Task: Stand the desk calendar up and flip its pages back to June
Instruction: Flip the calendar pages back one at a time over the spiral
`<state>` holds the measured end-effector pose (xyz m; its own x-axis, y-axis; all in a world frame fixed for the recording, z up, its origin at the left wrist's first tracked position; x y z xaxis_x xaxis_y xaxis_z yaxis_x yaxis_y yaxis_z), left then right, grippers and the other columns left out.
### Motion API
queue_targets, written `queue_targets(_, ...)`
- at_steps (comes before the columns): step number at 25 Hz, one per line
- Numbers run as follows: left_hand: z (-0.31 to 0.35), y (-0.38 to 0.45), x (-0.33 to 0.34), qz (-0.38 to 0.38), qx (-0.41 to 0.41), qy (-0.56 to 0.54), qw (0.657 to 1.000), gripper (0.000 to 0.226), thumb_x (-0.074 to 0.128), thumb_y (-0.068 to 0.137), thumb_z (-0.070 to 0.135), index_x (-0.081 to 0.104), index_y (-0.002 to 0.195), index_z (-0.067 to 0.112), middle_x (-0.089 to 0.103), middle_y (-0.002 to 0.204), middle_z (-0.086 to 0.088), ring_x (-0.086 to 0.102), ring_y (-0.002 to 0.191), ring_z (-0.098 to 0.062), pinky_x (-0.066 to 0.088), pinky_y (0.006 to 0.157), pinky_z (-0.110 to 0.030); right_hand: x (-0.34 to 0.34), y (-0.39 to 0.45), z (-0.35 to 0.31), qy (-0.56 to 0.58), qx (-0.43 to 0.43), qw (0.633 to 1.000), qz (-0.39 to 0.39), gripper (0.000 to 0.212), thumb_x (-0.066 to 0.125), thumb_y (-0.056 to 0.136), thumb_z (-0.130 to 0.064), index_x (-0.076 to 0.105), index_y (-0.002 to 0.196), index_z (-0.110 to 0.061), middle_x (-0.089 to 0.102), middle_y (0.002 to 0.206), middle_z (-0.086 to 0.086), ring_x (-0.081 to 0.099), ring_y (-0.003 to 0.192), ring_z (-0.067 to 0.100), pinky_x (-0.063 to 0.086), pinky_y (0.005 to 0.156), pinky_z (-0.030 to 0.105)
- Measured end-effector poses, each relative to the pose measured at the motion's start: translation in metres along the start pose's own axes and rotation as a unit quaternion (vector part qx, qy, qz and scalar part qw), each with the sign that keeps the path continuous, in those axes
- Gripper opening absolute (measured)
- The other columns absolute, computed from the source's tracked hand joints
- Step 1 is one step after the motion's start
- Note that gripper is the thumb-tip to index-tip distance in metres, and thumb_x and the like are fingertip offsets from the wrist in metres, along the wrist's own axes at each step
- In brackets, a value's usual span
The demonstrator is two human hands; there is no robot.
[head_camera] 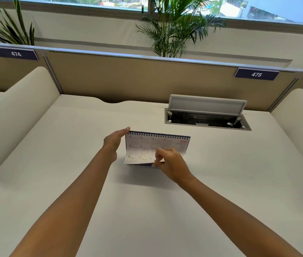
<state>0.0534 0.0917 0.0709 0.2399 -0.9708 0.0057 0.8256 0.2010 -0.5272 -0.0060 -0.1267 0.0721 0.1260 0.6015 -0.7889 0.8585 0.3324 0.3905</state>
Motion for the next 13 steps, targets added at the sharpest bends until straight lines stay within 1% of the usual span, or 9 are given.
queue_targets(2, 0.005, 0.0, 0.0, -0.042, -0.009, 0.031, 0.999, 0.051, 0.074, 0.081, 0.051, 0.066, 0.122, 0.022, 0.044, 0.152, 0.0, 0.029, 0.144, -0.022, 0.017, 0.112, -0.045, -0.012, 0.003, -0.006, 0.043, 0.037, 0.998, -0.013, 0.029, 0.087, 0.072, -0.012, 0.06, 0.082, -0.013, 0.075, 0.079, -0.002, 0.069, 0.077, 0.019, 0.049, 0.08, 0.029)
queue_targets(4, 0.009, -0.002, 0.004, -0.095, -0.012, 0.048, 0.994, 0.049, 0.06, 0.09, 0.056, 0.065, 0.126, 0.022, 0.049, 0.147, 0.0, 0.034, 0.14, -0.023, 0.018, 0.107, -0.042, -0.033, 0.012, -0.016, 0.051, 0.041, 0.998, 0.001, 0.026, 0.086, 0.074, -0.016, 0.062, 0.084, -0.014, 0.076, 0.084, -0.002, 0.072, 0.08, 0.014, 0.055, 0.079, 0.027)
queue_targets(6, 0.011, -0.004, 0.007, -0.126, -0.019, 0.007, 0.992, 0.056, 0.039, 0.095, 0.063, 0.068, 0.121, 0.022, 0.059, 0.135, -0.005, 0.045, 0.128, -0.026, 0.027, 0.104, -0.038, -0.058, 0.027, -0.029, 0.036, 0.041, 0.998, 0.028, 0.023, 0.085, 0.076, -0.022, 0.064, 0.086, -0.017, 0.076, 0.085, -0.004, 0.071, 0.079, 0.009, 0.056, 0.076, 0.024)
queue_targets(7, 0.01, -0.003, 0.007, -0.131, -0.026, -0.029, 0.991, 0.061, 0.032, 0.095, 0.067, 0.07, 0.114, 0.023, 0.064, 0.127, -0.006, 0.05, 0.122, -0.026, 0.03, 0.107, -0.038, -0.071, 0.037, -0.034, 0.028, 0.039, 0.998, 0.041, 0.022, 0.084, 0.078, -0.025, 0.065, 0.086, -0.019, 0.076, 0.084, -0.006, 0.07, 0.078, 0.007, 0.055, 0.075, 0.023)
queue_targets(8, 0.009, -0.002, 0.008, -0.135, -0.029, -0.055, 0.989, 0.065, 0.027, 0.093, 0.07, 0.071, 0.108, 0.024, 0.067, 0.121, -0.004, 0.05, 0.119, -0.023, 0.027, 0.11, -0.039, -0.084, 0.047, -0.039, 0.023, 0.035, 0.998, 0.054, 0.019, 0.082, 0.079, -0.026, 0.065, 0.087, -0.02, 0.075, 0.083, -0.007, 0.069, 0.078, 0.006, 0.055, 0.076, 0.022)
queue_targets(9, 0.008, -0.002, 0.008, -0.142, -0.028, -0.066, 0.987, 0.068, 0.022, 0.091, 0.074, 0.069, 0.102, 0.027, 0.066, 0.119, 0.001, 0.047, 0.118, -0.02, 0.02, 0.113, -0.04, -0.096, 0.059, -0.043, 0.018, 0.027, 0.997, 0.067, 0.018, 0.081, 0.08, -0.027, 0.065, 0.087, -0.021, 0.074, 0.083, -0.008, 0.069, 0.079, 0.005, 0.054, 0.077, 0.022)
queue_targets(10, 0.008, -0.003, 0.01, -0.153, -0.026, -0.069, 0.985, 0.072, 0.017, 0.089, 0.078, 0.068, 0.1, 0.029, 0.063, 0.118, 0.004, 0.043, 0.119, -0.018, 0.012, 0.115, -0.043, -0.107, 0.072, -0.045, 0.011, 0.018, 0.997, 0.08, 0.016, 0.079, 0.081, -0.026, 0.065, 0.087, -0.021, 0.073, 0.084, -0.008, 0.069, 0.08, 0.005, 0.055, 0.077, 0.023)
queue_targets(11, 0.006, -0.003, 0.012, -0.16, -0.022, -0.071, 0.984, 0.077, 0.013, 0.086, 0.081, 0.068, 0.099, 0.029, 0.062, 0.117, 0.004, 0.042, 0.119, -0.017, 0.007, 0.115, -0.043, -0.117, 0.085, -0.047, 0.003, 0.008, 0.996, 0.094, 0.015, 0.078, 0.082, -0.026, 0.065, 0.086, -0.021, 0.073, 0.085, -0.008, 0.069, 0.081, 0.005, 0.056, 0.077, 0.023)
queue_targets(13, 0.004, -0.004, 0.016, -0.152, -0.003, -0.079, 0.985, 0.084, 0.01, 0.083, 0.084, 0.069, 0.099, 0.027, 0.07, 0.105, 0.007, 0.049, 0.11, -0.015, 0.013, 0.108, -0.043, -0.13, 0.112, -0.044, -0.006, -0.003, 0.993, 0.119, 0.014, 0.077, 0.084, -0.023, 0.065, 0.088, -0.017, 0.074, 0.087, -0.005, 0.069, 0.083, 0.007, 0.057, 0.077, 0.025)
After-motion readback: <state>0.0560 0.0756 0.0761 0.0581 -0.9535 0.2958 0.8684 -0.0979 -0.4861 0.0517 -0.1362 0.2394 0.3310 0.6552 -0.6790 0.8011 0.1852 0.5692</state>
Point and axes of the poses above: each hand's wrist, its own y-axis towards the middle knuckle, its own x-axis out of the palm, z = x × y, the point moved 4 cm from there along y, towards the middle knuckle
